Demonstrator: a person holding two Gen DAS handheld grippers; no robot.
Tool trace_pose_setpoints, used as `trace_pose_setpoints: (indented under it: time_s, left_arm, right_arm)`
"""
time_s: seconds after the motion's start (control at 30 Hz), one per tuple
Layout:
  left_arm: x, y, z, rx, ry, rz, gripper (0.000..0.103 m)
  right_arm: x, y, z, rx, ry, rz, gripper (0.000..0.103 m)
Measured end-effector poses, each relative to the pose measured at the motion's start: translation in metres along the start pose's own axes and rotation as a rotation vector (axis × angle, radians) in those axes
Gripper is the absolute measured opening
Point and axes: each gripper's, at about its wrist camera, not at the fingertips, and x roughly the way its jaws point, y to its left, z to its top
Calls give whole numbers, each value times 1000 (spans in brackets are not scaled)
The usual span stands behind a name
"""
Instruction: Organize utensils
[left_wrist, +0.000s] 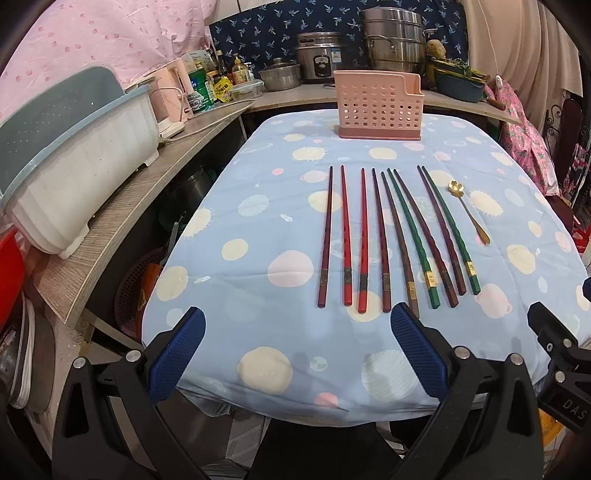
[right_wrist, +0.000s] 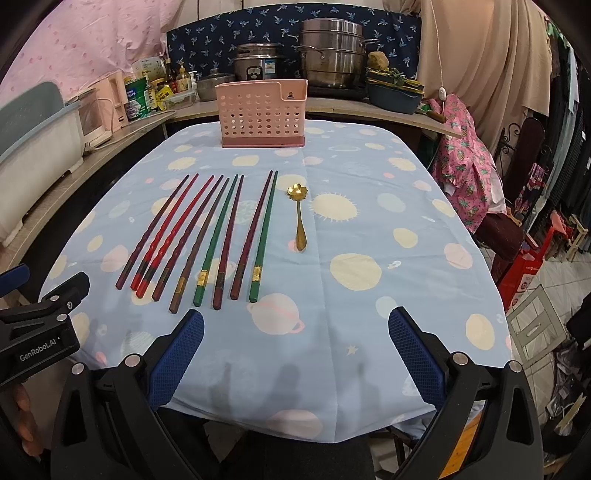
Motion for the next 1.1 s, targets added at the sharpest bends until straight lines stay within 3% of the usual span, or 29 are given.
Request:
trace_pose_setpoints:
  time_s: [1.1]
  left_arm:
    - [2,-2,-2,0,4,-20,96]
  right_arm:
    - [-2,3,-1,-3,-2,-2,96]
